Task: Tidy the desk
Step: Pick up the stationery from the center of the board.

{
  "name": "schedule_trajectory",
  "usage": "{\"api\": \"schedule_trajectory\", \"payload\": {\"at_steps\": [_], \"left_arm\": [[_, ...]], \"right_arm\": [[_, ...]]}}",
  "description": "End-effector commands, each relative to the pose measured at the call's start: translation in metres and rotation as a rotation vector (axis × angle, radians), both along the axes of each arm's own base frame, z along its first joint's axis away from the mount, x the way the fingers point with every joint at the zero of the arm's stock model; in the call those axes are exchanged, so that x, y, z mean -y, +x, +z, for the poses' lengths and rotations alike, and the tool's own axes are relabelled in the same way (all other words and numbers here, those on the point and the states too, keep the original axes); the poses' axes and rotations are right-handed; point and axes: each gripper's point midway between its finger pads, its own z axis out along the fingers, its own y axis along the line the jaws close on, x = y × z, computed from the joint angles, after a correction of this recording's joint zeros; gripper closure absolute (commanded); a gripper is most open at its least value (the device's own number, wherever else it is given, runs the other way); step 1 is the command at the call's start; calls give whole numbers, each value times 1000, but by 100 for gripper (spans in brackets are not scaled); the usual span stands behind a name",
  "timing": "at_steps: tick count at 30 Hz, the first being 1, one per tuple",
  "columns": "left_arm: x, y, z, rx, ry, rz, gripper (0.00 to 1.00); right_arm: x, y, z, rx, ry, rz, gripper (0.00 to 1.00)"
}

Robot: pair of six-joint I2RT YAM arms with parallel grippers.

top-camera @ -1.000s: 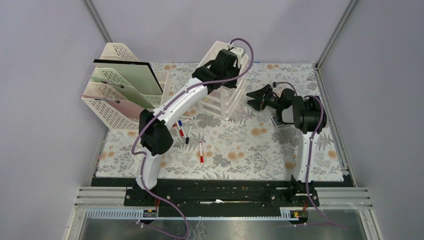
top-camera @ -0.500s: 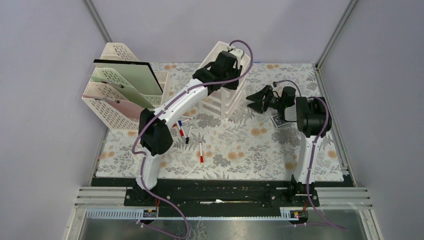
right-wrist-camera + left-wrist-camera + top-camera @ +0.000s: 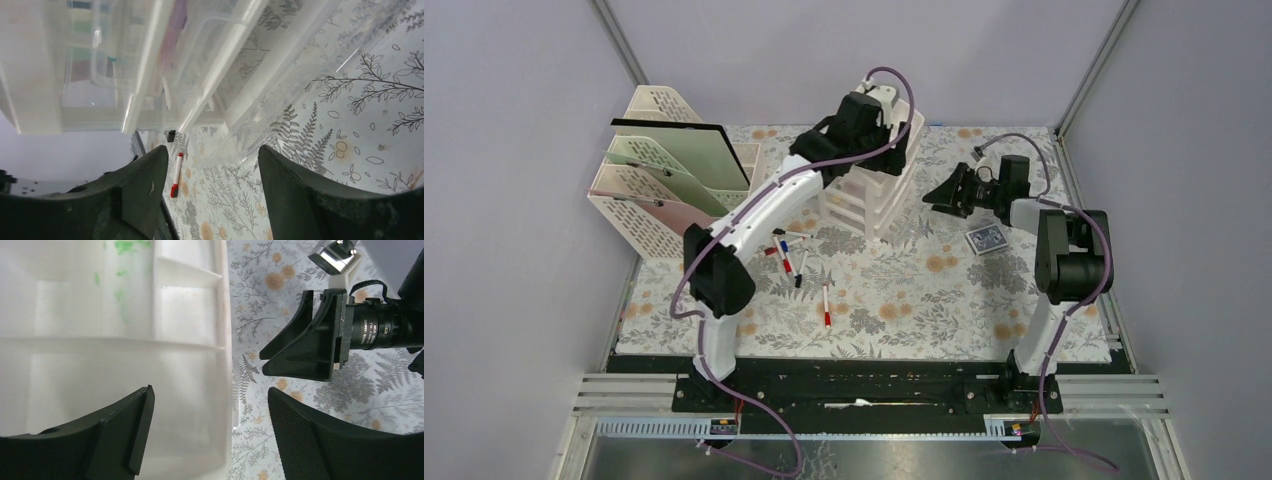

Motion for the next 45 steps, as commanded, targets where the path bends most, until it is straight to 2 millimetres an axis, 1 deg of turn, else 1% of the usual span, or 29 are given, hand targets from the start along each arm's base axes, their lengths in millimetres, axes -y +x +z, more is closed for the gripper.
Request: {"api": "schedule_trajectory", "payload": {"at_steps": [1, 2, 3, 4, 5, 6, 7, 9, 11, 12, 13, 17, 19, 21, 23, 24, 26, 29, 31, 34, 35, 36, 38, 39, 43, 45], "left_arm": [[-28, -18, 98, 161, -172, 18, 7], [-34, -22, 107, 179, -198, 24, 3], [-42, -24, 113, 195, -224, 34, 1], [-50, -28, 123, 217, -253, 47, 1], [-56, -34, 128, 226, -282, 38, 1], [-63, -38, 139, 254, -320, 40, 1], [-72, -43, 144, 270, -346, 47, 1], [-90, -52, 152, 294, -395, 65, 1], [-108, -63, 154, 304, -441, 92, 1], [-117, -68, 141, 284, -448, 115, 1], [-127, -73, 135, 275, -461, 136, 1], [-158, -103, 108, 231, -508, 193, 1], [-168, -116, 88, 191, -520, 214, 1], [-173, -129, 70, 148, -525, 224, 1], [-172, -141, 48, 90, -525, 213, 1], [-171, -146, 38, 60, -526, 206, 1], [-169, -154, 16, -7, -524, 199, 2], [-169, -164, -21, -121, -515, 229, 3], [-169, -168, -48, -197, -506, 263, 6], [-171, -173, -85, -317, -504, 340, 16], [-172, -175, -96, -358, -501, 371, 18], [-172, -175, -105, -389, -493, 393, 19], [-171, -176, -119, -436, -470, 428, 21], [-170, -175, -122, -441, -448, 449, 21], [-166, -177, -140, -444, -258, 535, 22], [-160, -181, -155, -454, -159, 560, 22]], "right_arm": [[15, -16, 35, 204, -180, 96, 26], [19, -22, 38, 223, -213, 116, 26], [22, -27, 43, 246, -247, 135, 26], [25, -33, 50, 278, -285, 151, 25], [29, -37, 55, 304, -317, 162, 25], [33, -43, 59, 308, -338, 173, 24], [35, -47, 64, 328, -360, 184, 24], [41, -53, 75, 371, -410, 195, 23], [45, -58, 87, 420, -464, 207, 22], [48, -60, 94, 443, -489, 208, 20], [50, -62, 100, 463, -512, 207, 19], [54, -66, 126, 515, -554, 197, 9], [54, -66, 140, 534, -562, 188, 2], [54, -63, 151, 532, -555, 166, 0], [52, -61, 153, 497, -522, 152, 0], [48, -62, 152, 479, -490, 165, 0], [39, -71, 148, 457, -421, 217, 0], [40, -76, 140, 485, -436, 218, 0], [43, -79, 133, 479, -464, 208, 0], [42, -88, 119, 452, -457, 217, 0], [42, -90, 115, 447, -455, 216, 0], [42, -94, 109, 437, -455, 217, 0], [43, -99, 104, 438, -465, 218, 0], [44, -100, 101, 434, -470, 217, 0], [44, -103, 95, 417, -470, 210, 0], [43, -103, 94, 416, -460, 211, 0]]}}
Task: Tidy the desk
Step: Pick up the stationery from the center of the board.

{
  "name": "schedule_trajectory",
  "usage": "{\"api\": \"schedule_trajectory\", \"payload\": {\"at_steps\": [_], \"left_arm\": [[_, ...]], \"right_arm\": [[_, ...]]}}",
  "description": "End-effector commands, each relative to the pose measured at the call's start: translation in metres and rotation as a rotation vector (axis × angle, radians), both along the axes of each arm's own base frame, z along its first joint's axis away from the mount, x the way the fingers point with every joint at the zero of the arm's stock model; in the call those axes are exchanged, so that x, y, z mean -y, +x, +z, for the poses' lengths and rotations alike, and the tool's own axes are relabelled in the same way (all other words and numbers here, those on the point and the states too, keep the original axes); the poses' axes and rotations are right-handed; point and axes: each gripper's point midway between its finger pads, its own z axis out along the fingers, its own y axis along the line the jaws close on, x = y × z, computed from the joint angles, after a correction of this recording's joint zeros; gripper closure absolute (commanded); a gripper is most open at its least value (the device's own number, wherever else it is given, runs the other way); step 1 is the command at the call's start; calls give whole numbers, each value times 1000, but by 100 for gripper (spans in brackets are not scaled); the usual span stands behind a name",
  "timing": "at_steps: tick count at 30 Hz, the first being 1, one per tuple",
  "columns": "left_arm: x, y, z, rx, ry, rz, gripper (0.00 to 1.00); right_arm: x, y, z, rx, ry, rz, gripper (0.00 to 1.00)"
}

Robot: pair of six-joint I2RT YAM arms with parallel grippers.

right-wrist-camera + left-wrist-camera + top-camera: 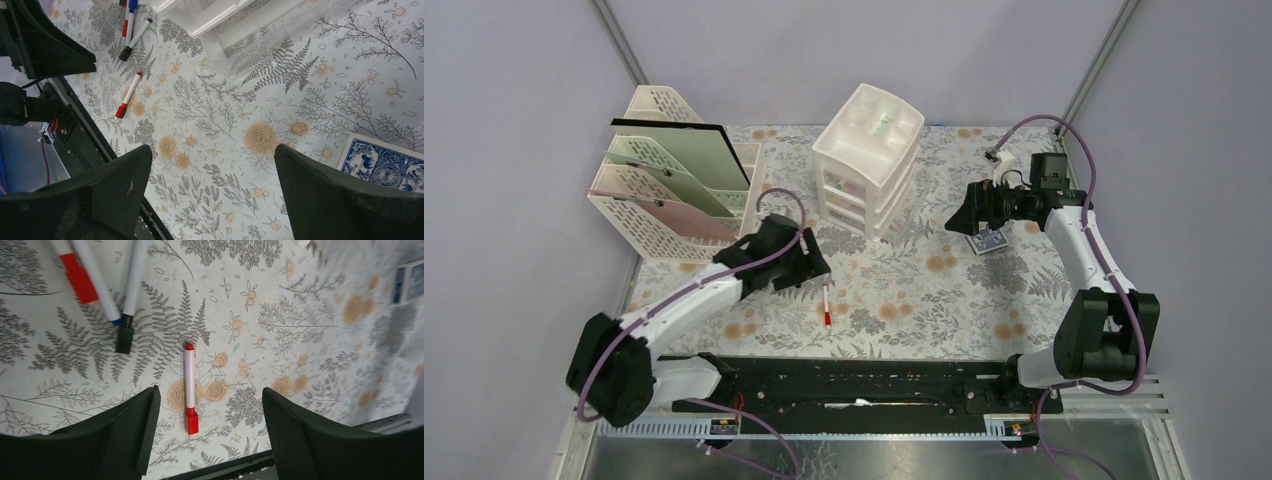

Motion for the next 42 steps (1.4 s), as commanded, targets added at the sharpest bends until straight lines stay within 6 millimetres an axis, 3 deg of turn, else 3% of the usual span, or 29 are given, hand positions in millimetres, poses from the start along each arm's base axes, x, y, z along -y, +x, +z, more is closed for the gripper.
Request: {"api": "schedule_trajectory", "payload": {"at_steps": [1, 5, 10, 15, 27, 31, 37, 42], "left_arm": [[9, 8, -5, 5, 170, 59, 22], [24, 0, -27, -35, 234, 40, 24], [33, -2, -44, -60, 278, 28, 45], [43, -6, -58, -86, 312, 5, 45], [44, -8, -88, -143, 394, -32, 58], [41, -11, -97, -162, 420, -51, 73], [44, -10, -99, -169, 439, -89, 98], [51, -2, -86, -120, 454, -152, 100]], "right_arm": [[0, 3, 13, 74, 4, 4, 0], [-2, 3, 13, 72, 18, 12, 0], [-4, 1, 9, 64, 30, 20, 0], [-4, 1, 8, 67, 29, 20, 0], [-5, -1, 5, 58, 37, 28, 0], [-6, 0, 6, 55, 43, 30, 0], [-7, -6, 7, 36, 51, 49, 0], [5, -30, 2, 17, -94, 233, 0]]}}
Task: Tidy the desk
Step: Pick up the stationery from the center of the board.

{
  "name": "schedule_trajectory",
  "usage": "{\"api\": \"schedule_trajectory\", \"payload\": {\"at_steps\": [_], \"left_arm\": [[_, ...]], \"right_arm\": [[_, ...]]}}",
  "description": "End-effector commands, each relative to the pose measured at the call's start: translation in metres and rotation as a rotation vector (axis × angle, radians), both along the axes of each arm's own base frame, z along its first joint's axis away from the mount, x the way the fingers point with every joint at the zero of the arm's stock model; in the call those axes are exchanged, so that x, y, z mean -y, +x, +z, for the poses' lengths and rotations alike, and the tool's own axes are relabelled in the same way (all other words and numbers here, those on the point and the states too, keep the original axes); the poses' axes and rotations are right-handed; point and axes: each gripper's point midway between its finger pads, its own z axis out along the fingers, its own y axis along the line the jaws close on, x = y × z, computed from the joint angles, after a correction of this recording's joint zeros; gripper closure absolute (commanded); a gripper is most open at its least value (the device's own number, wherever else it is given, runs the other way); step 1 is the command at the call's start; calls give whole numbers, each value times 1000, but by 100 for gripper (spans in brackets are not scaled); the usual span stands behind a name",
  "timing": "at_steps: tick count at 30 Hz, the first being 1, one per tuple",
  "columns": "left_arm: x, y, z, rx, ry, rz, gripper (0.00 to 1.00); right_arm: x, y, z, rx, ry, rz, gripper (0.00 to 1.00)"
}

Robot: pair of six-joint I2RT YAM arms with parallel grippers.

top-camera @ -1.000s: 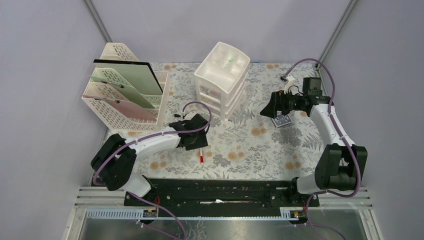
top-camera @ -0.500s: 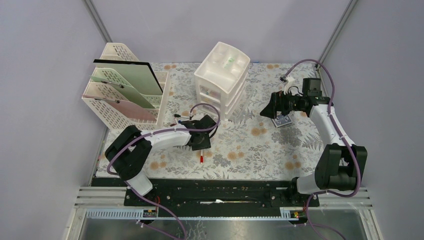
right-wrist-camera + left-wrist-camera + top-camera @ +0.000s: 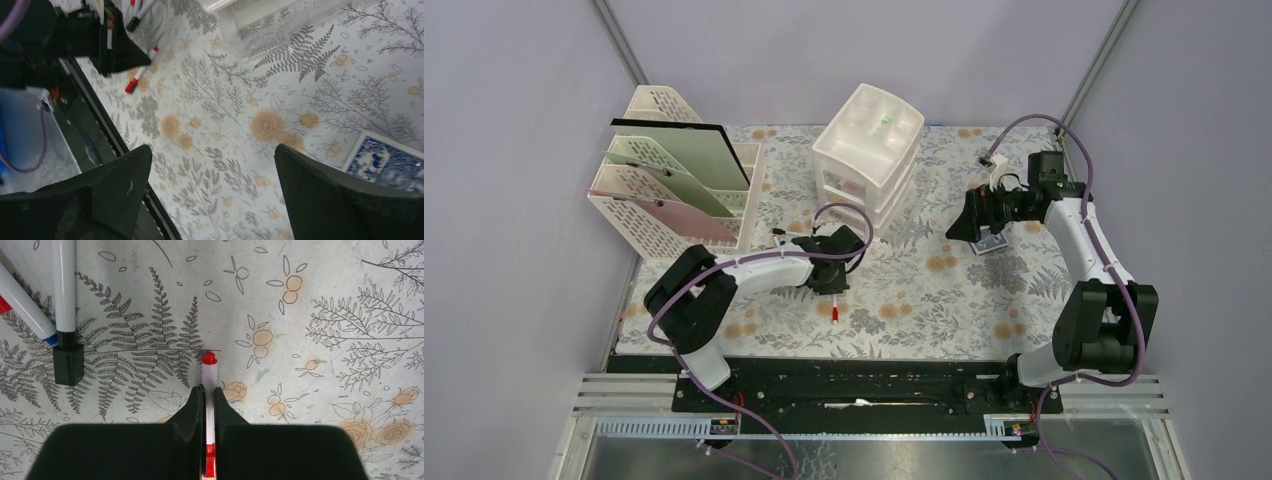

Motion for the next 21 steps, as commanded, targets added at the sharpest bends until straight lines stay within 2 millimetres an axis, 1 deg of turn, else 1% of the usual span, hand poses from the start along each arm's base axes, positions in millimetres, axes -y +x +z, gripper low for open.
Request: {"api": "schedule_trajectory", "payload": {"at_steps": [1, 3, 4, 8, 11, 12, 14, 17, 19, 21], "left_arm": [[1, 5, 4, 20, 43, -79, 100], [2, 8, 12, 48, 45, -101, 100], [2, 9, 16, 59, 44, -111, 100], [5, 8, 37, 122, 8, -186, 100], [9, 6, 57, 189, -57, -253, 100], [12, 6, 66, 220, -87, -272, 100], [14, 3, 80, 262, -141, -303, 100], [20, -3, 108, 352, -253, -341, 100], [23, -8, 122, 415, -328, -375, 100], [30, -13, 140, 491, -411, -429, 100]], "right_arm": [[14, -19, 6, 39, -135, 176, 0], [22, -18, 4, 78, -200, 207, 0], [22, -18, 5, 102, -208, 216, 0], [17, -18, 8, 251, -203, 235, 0], [15, -10, 10, 346, -203, 224, 0], [13, -8, 13, 362, -191, 224, 0], [8, -3, 21, 364, -150, 227, 0], [-4, -1, 25, 343, -111, 245, 0], [-14, -7, 21, 317, -102, 269, 0], [-28, -19, 15, 282, -93, 317, 0]]}}
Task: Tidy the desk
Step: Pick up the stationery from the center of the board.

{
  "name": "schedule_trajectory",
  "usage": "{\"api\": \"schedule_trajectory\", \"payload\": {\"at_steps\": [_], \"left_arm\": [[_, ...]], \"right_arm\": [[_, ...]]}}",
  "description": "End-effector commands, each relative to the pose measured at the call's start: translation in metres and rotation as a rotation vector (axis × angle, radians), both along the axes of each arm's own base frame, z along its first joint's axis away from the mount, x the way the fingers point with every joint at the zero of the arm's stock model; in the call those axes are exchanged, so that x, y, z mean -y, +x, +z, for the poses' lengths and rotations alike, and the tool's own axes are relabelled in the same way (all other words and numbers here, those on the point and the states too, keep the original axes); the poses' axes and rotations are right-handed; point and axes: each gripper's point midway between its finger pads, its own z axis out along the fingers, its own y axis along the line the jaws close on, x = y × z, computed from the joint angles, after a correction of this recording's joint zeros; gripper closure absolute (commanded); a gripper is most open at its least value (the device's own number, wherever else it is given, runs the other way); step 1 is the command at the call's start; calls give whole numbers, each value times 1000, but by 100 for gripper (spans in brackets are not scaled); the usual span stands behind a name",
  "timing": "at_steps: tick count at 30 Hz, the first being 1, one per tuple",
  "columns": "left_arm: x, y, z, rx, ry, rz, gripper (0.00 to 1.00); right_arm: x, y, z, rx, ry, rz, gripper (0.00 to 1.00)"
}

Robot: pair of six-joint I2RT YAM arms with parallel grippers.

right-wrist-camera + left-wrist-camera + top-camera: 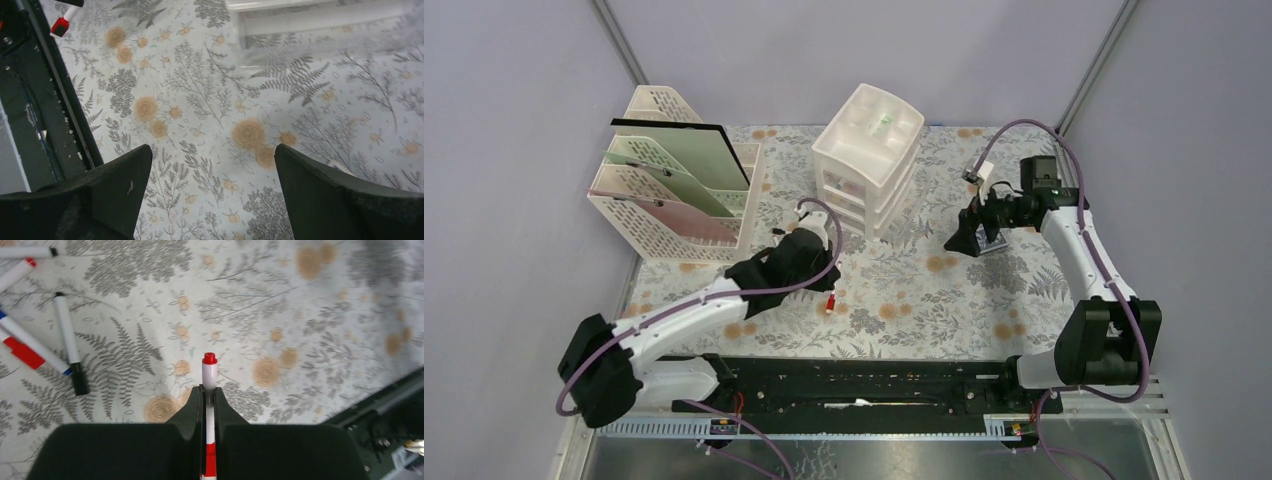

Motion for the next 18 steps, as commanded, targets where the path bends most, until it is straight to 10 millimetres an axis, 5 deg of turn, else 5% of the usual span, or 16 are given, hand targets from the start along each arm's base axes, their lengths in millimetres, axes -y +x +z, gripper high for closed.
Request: {"api": "schedule_trajectory", "payload": {"at_steps": [1, 10, 18], "left_arm": [[28, -6, 48, 187, -226, -174, 100], [75, -13, 109, 304, -444, -375, 100], [118, 14, 145, 329, -544, -394, 100]], "right_arm": [[-33, -13, 8, -10, 45, 107, 0], [-78, -67, 14, -79, 186, 251, 0], [-103, -68, 33, -240, 379, 185, 0]]}}
